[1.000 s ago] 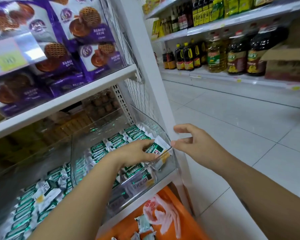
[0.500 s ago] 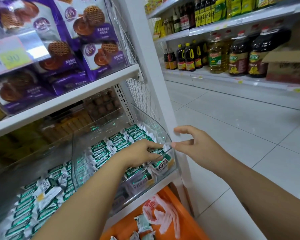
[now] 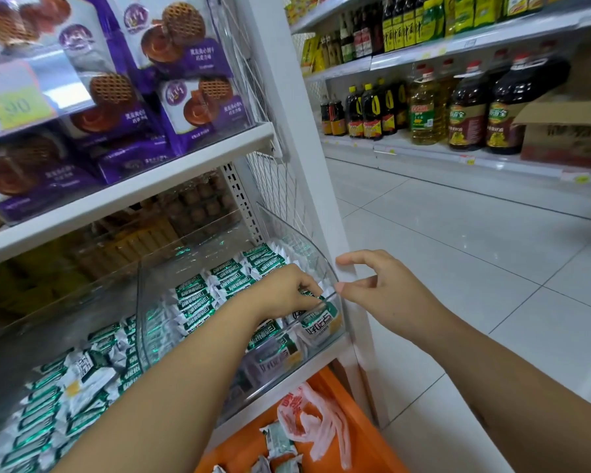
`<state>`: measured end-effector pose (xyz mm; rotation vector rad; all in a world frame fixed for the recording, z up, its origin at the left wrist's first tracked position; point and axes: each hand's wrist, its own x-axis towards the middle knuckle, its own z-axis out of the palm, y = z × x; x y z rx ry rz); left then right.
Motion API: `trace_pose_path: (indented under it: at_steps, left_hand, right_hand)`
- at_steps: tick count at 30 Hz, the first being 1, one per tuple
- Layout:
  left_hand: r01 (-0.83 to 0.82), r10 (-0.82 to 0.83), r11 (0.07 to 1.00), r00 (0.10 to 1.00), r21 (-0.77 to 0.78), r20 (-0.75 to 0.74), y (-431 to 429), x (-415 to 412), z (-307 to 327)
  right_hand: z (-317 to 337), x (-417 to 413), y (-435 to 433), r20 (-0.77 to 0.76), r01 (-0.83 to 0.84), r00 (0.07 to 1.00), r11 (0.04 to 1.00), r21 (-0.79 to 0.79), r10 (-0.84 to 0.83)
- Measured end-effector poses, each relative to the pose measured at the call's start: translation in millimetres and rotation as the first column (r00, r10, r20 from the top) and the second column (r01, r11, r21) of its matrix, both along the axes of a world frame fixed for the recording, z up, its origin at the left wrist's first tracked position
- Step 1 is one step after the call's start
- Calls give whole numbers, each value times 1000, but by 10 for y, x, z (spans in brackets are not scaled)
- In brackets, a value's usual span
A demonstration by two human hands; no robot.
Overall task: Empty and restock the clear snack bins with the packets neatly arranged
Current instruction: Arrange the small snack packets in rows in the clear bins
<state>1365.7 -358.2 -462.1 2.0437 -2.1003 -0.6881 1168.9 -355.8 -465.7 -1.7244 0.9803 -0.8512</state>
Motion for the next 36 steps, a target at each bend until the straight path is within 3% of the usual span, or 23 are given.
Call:
trace_pose_path:
  at_steps: [4,11,12,16,18,23,28,33,36]
  left_hand:
    - [5,-3,999,996,34,-84,2,-35,-80]
    - [51,-55,998,969,22,241,-100,-37,-196]
    - [55,-53,999,975,-1,215,-69,-52,-192]
    - [-33,23,998,986,-60,-167,88,-4,-19]
    - [-129,111,990,967,-61,-230,148,144,50]
    - [-119,119,993,989,8,-88,249,249,10]
    - [-91,91,996,996,-17,16,249,215,-102]
    - [-55,51,996,996,-65,-69,276,167,-108]
    - [52,-52,999,998,0,19,239,109,-110]
  right_hand:
    - [10,-9,7,-3,-7,1000,1000,-1,7]
    - [1,-27,-3,-15,-16,1000,1000,0,16]
    - [3,-26,-1,-16,-14,1000,1000,0,14]
    - [3,-23,-12,-11,-11,1000,1000,-7,11]
    - [-5,-19,-15,-16,-11,1000,1000,-11,11]
    - [-4,-4,-6,-25,-4,1000,1000,-7,4]
    - [-12,24,8,-19,-11,1000,1000,-5,11]
    - [-13,26,-4,-7,-9,1000,1000,-1,9]
    - [-14,38,-4,8,-12,1000,1000,10,12]
